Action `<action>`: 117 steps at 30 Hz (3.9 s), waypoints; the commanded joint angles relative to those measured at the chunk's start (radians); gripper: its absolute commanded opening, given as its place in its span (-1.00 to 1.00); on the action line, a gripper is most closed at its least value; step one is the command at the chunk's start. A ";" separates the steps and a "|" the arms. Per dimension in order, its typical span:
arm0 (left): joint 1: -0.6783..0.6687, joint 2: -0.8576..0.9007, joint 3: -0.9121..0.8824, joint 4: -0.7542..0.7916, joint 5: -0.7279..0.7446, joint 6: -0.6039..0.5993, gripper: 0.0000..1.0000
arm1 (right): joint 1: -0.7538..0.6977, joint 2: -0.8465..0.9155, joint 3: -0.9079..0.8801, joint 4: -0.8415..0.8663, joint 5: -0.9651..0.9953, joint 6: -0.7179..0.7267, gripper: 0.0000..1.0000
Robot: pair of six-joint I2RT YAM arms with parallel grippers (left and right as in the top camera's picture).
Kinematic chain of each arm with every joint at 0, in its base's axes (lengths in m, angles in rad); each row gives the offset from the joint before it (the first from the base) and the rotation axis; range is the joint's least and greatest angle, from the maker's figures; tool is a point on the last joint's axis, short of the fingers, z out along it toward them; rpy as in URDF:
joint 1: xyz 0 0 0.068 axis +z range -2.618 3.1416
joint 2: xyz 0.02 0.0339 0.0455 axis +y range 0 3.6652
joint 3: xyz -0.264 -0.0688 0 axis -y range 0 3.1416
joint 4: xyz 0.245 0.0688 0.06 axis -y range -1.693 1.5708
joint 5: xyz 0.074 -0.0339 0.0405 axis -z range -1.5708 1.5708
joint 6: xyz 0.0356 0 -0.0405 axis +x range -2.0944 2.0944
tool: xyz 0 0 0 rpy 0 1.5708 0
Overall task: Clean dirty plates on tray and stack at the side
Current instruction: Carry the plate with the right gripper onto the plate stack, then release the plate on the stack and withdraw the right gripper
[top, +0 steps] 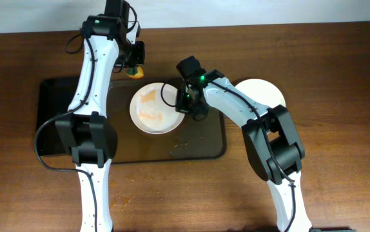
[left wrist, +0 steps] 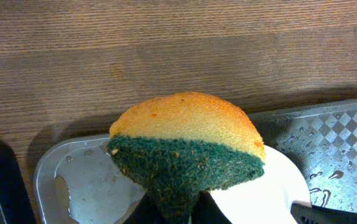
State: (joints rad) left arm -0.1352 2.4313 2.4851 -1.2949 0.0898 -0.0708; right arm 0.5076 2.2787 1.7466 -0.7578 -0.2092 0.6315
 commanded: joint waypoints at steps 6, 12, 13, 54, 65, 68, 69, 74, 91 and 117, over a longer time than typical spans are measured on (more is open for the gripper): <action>0.001 0.005 0.002 0.014 -0.007 0.019 -0.78 | 0.023 -0.327 -0.004 -0.246 0.523 -0.130 -0.91; 0.001 0.005 0.002 0.026 -0.008 0.019 -0.78 | 0.198 -0.380 -0.005 -0.389 1.086 -0.080 -0.92; 0.001 0.005 0.002 0.026 -0.008 0.019 -0.78 | 0.248 -0.380 -0.005 -0.407 1.197 -0.046 -0.91; 0.007 0.005 0.004 0.060 -0.008 0.019 -0.88 | -0.581 -0.372 -0.241 -0.211 0.229 -0.261 -0.92; 0.246 -0.009 0.299 -0.315 -0.130 -0.018 -0.98 | -0.586 -0.388 -0.286 -0.172 0.069 -0.284 0.39; 0.271 -0.006 0.216 -0.353 -0.303 -0.156 -0.98 | -0.580 -0.411 -0.188 -0.238 0.069 -0.285 0.45; 0.276 -0.006 0.166 -0.352 -0.304 -0.183 -0.98 | -0.573 -0.415 -0.156 -0.256 0.070 -0.286 0.46; 0.303 -0.006 -0.188 -0.225 -0.344 -0.293 -0.99 | -0.531 -0.416 -0.127 -0.260 0.074 -0.314 0.53; 0.211 -0.013 0.019 -0.083 -0.056 -0.024 0.98 | -0.304 -0.393 -0.127 -0.223 0.020 -0.343 0.50; 0.155 -0.011 0.025 -0.026 -0.055 -0.024 0.98 | -0.168 -0.238 -0.317 -0.177 0.052 -0.343 -0.47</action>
State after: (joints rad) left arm 0.0181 2.4329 2.5004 -1.3224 0.0273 -0.1150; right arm 0.3347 2.0338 1.4357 -0.9371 -0.1635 0.2882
